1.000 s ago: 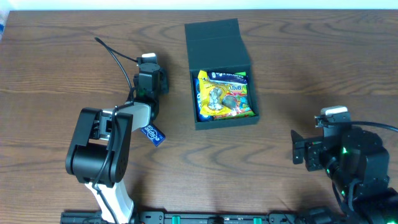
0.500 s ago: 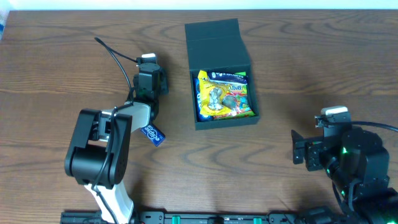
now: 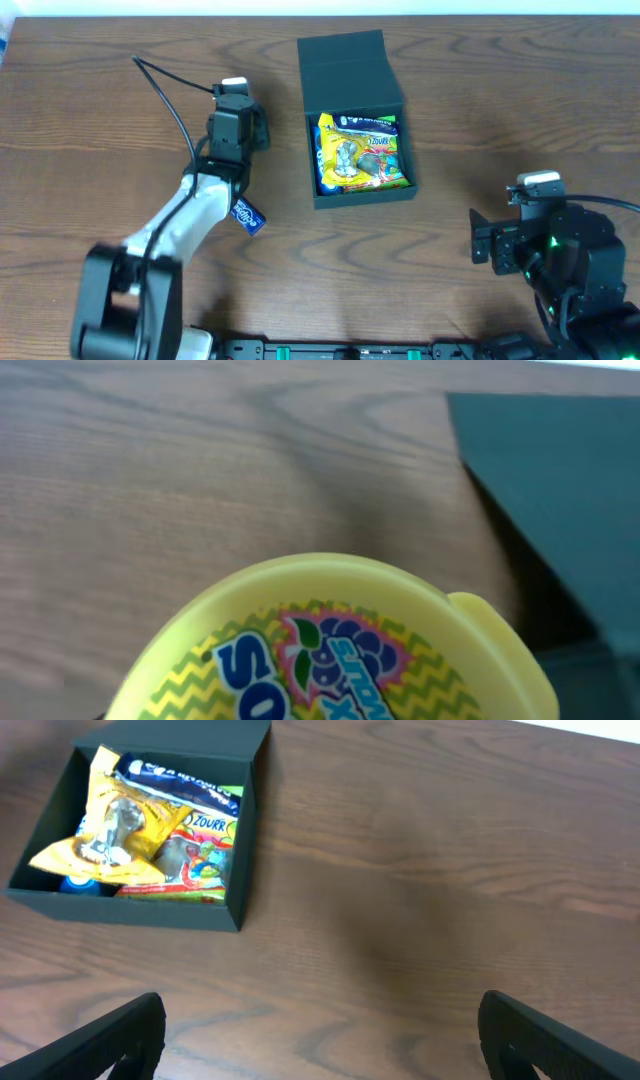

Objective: Pack container
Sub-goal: 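Lift the Mentos tin and carry it right into the black box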

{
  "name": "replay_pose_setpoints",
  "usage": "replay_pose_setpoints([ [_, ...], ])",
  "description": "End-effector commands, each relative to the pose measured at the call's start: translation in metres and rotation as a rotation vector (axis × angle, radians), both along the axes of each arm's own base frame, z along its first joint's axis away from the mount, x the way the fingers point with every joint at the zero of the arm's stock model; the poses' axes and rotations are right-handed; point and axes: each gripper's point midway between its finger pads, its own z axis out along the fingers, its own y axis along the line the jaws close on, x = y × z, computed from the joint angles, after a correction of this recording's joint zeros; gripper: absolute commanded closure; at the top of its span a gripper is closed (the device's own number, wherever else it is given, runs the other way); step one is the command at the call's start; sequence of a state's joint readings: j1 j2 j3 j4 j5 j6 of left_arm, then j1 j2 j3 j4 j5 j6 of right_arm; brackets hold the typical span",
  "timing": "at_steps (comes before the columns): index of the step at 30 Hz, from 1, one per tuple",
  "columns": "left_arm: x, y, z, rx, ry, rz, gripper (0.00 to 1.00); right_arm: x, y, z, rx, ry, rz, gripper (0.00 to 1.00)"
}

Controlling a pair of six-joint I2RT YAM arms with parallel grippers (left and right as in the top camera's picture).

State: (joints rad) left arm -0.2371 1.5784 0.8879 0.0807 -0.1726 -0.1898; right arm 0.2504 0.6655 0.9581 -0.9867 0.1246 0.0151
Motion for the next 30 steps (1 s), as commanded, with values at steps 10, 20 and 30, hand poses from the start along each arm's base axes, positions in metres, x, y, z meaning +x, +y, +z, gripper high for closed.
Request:
replay_pose_setpoints([
  [10, -0.039, -0.054, 0.134, -0.115, 0.069, -0.054, 0.94, -0.003, -0.003, -0.005, 0.001, 0.023, -0.021, 0.01],
  [20, -0.072, -0.115, 0.180, -0.420, 0.208, -0.244, 0.94, -0.004, -0.004, -0.007, 0.000, 0.029, -0.021, 0.01],
  [30, -0.077, -0.181, 0.144, -0.485, 0.467, -0.394, 0.95, -0.005, -0.004, -0.008, -0.001, 0.034, -0.021, 0.01],
])
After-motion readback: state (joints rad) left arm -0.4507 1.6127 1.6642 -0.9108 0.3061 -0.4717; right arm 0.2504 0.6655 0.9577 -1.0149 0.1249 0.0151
